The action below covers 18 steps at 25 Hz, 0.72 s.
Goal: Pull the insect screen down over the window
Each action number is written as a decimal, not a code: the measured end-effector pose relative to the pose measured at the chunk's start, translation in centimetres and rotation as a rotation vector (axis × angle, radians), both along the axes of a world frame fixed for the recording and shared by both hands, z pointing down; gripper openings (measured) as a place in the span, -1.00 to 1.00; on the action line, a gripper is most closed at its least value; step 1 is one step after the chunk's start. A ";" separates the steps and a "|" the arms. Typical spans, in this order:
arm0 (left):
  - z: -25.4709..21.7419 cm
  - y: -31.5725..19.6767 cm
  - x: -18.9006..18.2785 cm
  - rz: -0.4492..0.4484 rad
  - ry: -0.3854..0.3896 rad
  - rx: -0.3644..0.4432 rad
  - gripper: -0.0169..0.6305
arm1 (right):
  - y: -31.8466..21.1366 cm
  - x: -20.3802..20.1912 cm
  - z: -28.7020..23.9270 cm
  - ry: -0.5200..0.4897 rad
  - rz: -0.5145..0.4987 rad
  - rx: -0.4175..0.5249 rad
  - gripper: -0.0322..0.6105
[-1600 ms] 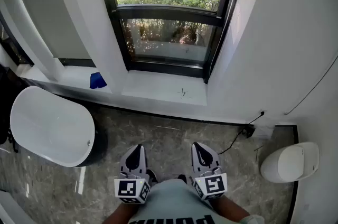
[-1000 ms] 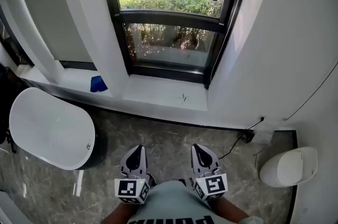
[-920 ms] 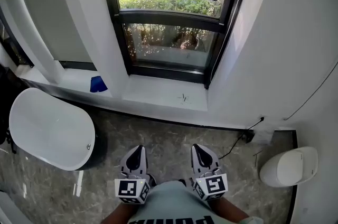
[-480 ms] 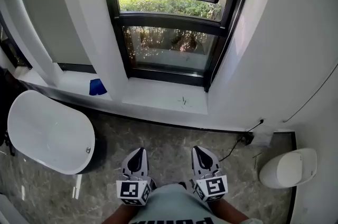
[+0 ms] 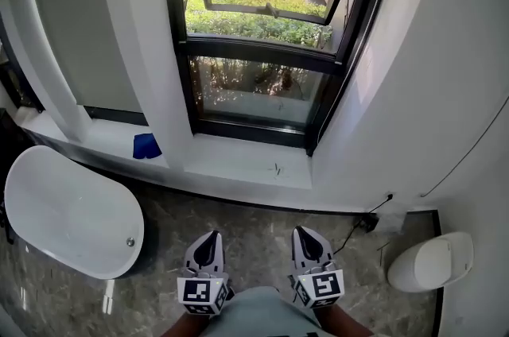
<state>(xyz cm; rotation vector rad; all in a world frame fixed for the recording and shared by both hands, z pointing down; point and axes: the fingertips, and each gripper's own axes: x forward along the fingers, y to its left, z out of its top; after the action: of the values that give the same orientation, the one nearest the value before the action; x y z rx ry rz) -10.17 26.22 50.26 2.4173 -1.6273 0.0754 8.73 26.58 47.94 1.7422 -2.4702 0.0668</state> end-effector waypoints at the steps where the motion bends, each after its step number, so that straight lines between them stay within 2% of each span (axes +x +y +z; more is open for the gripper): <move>1: 0.0 -0.1 -0.5 0.003 0.003 -0.001 -0.91 | -0.1 -0.4 -0.1 0.002 0.004 0.002 -0.89; 11: -0.5 -1.3 -5.9 0.021 0.024 0.014 -0.91 | -1.7 -4.6 -1.3 0.017 0.056 0.022 -0.89; 18: 0.0 -2.5 -7.6 0.023 0.038 0.009 -0.91 | -2.7 -6.0 -1.4 0.033 0.061 0.024 -0.89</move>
<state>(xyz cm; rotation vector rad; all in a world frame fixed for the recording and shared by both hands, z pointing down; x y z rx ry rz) -17.74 23.72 50.24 2.4292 -1.5868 0.0266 2.71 23.90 46.57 1.8134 -2.4046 0.0141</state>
